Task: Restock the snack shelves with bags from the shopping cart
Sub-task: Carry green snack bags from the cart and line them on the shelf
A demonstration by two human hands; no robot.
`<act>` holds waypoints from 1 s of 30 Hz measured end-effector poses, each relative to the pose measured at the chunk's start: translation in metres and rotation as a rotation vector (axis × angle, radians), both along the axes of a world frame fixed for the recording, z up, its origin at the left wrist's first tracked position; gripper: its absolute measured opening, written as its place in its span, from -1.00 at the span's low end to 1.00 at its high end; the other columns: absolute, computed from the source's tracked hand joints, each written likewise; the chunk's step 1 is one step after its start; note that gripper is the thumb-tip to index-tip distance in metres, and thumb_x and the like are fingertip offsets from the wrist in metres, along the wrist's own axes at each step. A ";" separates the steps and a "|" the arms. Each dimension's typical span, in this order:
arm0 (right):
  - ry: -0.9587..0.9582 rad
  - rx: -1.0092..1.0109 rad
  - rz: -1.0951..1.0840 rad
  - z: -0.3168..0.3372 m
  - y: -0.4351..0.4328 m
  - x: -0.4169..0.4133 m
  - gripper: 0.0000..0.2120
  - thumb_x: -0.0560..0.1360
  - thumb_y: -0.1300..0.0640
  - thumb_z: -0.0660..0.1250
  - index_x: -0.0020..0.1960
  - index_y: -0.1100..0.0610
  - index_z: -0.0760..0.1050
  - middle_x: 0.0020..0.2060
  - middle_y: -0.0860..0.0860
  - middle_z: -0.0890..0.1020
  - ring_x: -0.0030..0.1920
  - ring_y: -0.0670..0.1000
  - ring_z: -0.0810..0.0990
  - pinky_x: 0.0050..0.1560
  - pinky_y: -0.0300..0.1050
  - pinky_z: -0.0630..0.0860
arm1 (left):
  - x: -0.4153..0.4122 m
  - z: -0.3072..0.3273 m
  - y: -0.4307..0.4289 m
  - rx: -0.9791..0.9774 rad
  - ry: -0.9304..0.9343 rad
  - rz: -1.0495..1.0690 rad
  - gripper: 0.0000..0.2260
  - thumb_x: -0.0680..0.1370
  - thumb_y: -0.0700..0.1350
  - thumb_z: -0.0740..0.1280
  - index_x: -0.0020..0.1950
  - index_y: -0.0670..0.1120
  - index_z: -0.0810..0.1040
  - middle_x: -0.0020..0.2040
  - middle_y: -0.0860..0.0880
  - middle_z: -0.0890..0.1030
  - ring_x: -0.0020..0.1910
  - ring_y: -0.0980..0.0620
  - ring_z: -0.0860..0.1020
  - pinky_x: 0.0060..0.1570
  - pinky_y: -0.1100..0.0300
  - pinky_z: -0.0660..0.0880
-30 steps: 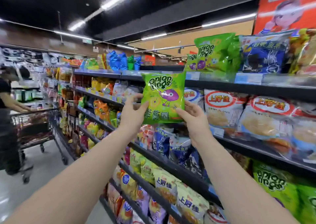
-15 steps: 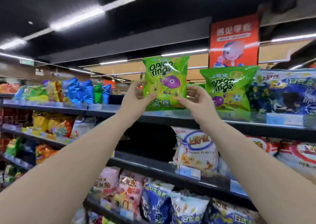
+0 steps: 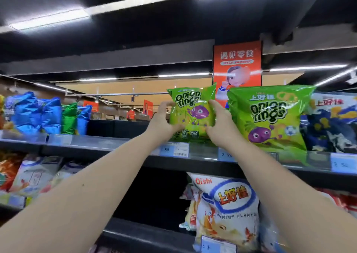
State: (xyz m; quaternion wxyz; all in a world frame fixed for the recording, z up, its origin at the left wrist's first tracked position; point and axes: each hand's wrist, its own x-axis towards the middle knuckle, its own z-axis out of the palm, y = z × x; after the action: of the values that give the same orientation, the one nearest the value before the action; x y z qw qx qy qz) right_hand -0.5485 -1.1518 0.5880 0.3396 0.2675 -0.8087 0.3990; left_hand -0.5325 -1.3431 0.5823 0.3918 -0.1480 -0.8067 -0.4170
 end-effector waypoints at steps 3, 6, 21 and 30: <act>-0.023 0.129 -0.125 -0.003 -0.002 -0.007 -0.12 0.45 0.35 0.32 0.54 -0.19 -0.05 0.46 0.14 0.08 -0.16 0.04 0.51 -0.12 -0.13 0.45 | -0.017 0.001 -0.001 -0.105 -0.122 -0.051 -0.44 0.42 -0.07 0.54 0.23 0.28 0.29 0.06 -0.18 0.57 -0.07 -0.20 0.60 -0.08 -0.11 0.60; -0.084 0.216 -0.234 0.000 -0.003 -0.012 -0.25 0.47 0.24 0.34 0.55 -0.08 0.10 0.47 0.16 0.10 0.13 0.15 0.51 0.10 -0.15 0.44 | -0.028 0.010 -0.003 -0.176 -0.227 -0.116 -0.41 0.44 -0.07 0.54 0.25 0.28 0.25 0.04 -0.09 0.59 -0.11 -0.08 0.60 -0.26 0.07 0.54; -0.198 0.233 -0.480 0.006 -0.014 -0.024 -0.26 0.48 0.37 0.27 0.54 -0.08 0.13 0.39 0.20 0.30 -0.26 -0.07 0.45 -0.30 -0.21 0.43 | -0.066 0.023 0.004 -0.313 -0.290 -0.135 -0.25 0.41 -0.17 0.55 0.40 0.17 0.17 0.07 -0.08 0.50 -0.16 0.01 0.56 -0.25 0.14 0.56; -0.231 0.303 -0.455 0.010 -0.017 -0.020 -0.29 0.49 0.28 0.30 0.55 -0.03 0.13 0.40 0.21 0.32 0.00 0.11 0.55 -0.11 -0.14 0.47 | -0.065 0.025 0.000 -0.286 -0.334 -0.160 -0.27 0.41 -0.17 0.54 0.37 0.20 0.18 0.12 -0.12 0.47 -0.13 -0.05 0.57 -0.37 0.16 0.57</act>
State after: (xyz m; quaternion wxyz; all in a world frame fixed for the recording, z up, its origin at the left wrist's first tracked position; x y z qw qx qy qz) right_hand -0.5688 -1.1690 0.5979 0.2821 0.0796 -0.9316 0.2150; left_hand -0.5977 -1.3435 0.6077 0.1934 -0.1944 -0.8969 -0.3470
